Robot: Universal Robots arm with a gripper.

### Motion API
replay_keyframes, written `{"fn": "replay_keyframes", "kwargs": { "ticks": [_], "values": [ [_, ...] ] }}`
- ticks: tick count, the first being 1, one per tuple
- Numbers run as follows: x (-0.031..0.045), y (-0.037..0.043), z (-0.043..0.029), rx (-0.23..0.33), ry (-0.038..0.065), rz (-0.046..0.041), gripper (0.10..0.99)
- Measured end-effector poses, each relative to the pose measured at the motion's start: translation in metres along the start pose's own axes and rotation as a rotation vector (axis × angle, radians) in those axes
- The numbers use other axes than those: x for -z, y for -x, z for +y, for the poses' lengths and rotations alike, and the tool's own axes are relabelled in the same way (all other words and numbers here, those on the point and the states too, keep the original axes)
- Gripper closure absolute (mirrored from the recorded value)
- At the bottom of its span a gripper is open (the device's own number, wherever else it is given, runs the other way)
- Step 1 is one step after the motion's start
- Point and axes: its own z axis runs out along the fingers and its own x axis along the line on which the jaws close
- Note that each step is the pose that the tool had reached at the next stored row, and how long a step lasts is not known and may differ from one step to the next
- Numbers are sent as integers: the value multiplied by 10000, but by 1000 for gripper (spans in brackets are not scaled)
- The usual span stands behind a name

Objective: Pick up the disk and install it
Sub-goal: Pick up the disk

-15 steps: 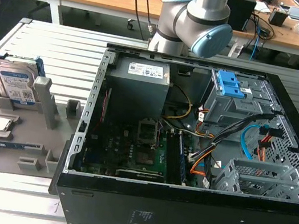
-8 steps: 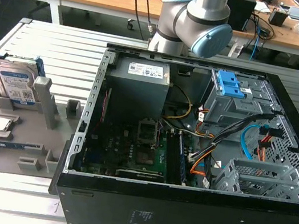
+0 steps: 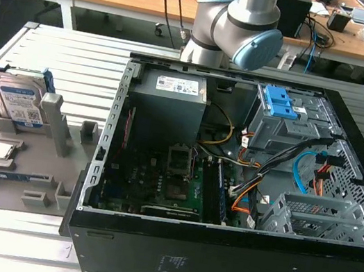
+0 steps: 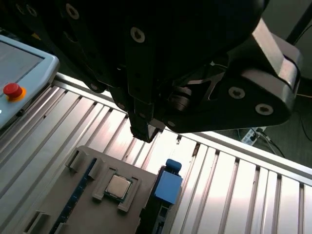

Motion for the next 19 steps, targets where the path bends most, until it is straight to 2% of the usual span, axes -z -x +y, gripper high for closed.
{"fn": "replay_keyframes", "kwargs": {
  "ticks": [6, 7, 8, 10, 13, 17, 19],
  "values": [
    [0, 0, 0, 30, 0, 1, 612],
    [0, 0, 0, 34, 1, 1, 612],
    [0, 0, 0, 39, 1, 1, 545],
    [0, 2, 0, 87, 0, 3, 545],
    [-3, 3, -2, 708, 5, 26, 545],
    [-15, 43, -57, 752, 3, 59, 545],
    [-57, 76, -85, 750, 1, 91, 545]
  ]
}}
